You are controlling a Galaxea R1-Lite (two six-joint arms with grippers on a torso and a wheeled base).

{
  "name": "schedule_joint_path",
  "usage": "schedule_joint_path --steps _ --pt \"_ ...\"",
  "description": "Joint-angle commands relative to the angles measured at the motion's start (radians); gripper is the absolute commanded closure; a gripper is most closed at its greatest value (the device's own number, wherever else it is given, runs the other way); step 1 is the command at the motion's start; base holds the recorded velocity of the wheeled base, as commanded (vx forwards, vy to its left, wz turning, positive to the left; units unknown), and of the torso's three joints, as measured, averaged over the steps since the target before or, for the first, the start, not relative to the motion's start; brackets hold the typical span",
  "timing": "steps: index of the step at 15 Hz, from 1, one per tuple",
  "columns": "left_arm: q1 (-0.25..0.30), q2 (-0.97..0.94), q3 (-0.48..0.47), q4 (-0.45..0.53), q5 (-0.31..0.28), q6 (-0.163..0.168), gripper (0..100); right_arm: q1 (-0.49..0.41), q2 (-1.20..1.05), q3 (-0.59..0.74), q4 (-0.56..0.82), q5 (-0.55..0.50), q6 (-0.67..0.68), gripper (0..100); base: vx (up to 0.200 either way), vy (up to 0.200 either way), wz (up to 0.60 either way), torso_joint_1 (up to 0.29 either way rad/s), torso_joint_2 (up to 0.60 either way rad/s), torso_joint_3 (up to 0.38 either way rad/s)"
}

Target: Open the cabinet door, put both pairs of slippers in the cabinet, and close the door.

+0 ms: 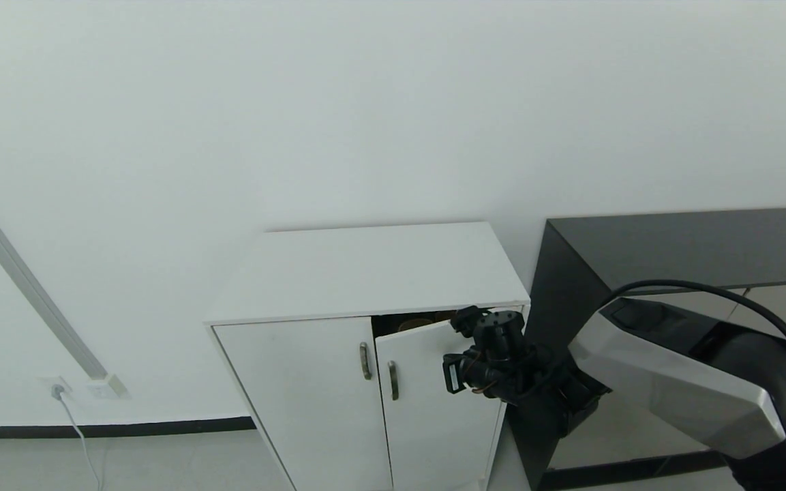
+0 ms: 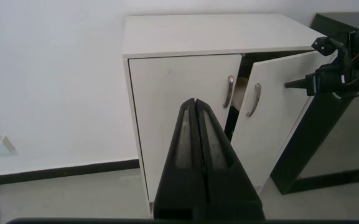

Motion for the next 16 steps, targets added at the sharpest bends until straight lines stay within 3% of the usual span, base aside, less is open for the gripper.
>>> schedule_joint_path --steps 1,16 --pt "0.000 0.001 0.000 0.000 0.000 -0.001 100 -0.002 0.011 -0.019 0.002 0.000 0.000 100 0.000 0.000 0.00 0.000 0.00 0.000" --pt "0.000 0.001 0.000 0.000 0.000 -0.002 100 -0.036 0.055 -0.119 0.056 0.000 0.000 100 0.000 0.000 0.00 0.000 0.00 0.000"
